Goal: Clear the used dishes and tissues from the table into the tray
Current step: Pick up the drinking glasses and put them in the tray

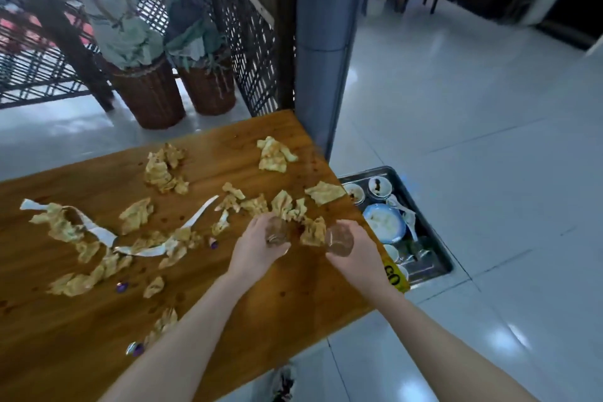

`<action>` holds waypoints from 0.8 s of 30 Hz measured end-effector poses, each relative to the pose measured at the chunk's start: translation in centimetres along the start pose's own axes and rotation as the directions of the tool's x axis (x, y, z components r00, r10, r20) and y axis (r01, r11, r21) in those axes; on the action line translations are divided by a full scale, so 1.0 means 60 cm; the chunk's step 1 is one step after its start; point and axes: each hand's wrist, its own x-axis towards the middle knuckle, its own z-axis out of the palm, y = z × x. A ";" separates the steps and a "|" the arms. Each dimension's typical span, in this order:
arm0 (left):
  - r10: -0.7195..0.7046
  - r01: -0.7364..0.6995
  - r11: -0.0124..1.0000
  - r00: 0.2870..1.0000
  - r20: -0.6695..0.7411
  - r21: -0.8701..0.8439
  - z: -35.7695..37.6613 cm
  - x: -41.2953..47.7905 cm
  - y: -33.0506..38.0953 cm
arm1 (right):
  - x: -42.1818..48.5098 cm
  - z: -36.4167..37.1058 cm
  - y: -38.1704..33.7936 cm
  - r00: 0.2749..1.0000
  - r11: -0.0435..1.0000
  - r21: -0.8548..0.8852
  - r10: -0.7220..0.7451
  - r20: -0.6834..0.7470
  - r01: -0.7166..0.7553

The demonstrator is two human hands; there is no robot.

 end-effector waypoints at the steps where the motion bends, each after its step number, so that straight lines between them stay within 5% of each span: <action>1: 0.018 -0.018 1.000 1.000 0.010 0.005 0.014 0.009 0.014 | 0.002 -0.015 0.014 1.000 1.000 0.001 0.012 -0.015 -0.012; 24: 0.141 -0.132 0.990 0.962 0.236 -0.053 0.334 0.283 0.271 | 0.202 -0.304 0.331 0.934 0.953 0.050 0.303 -0.190 -0.299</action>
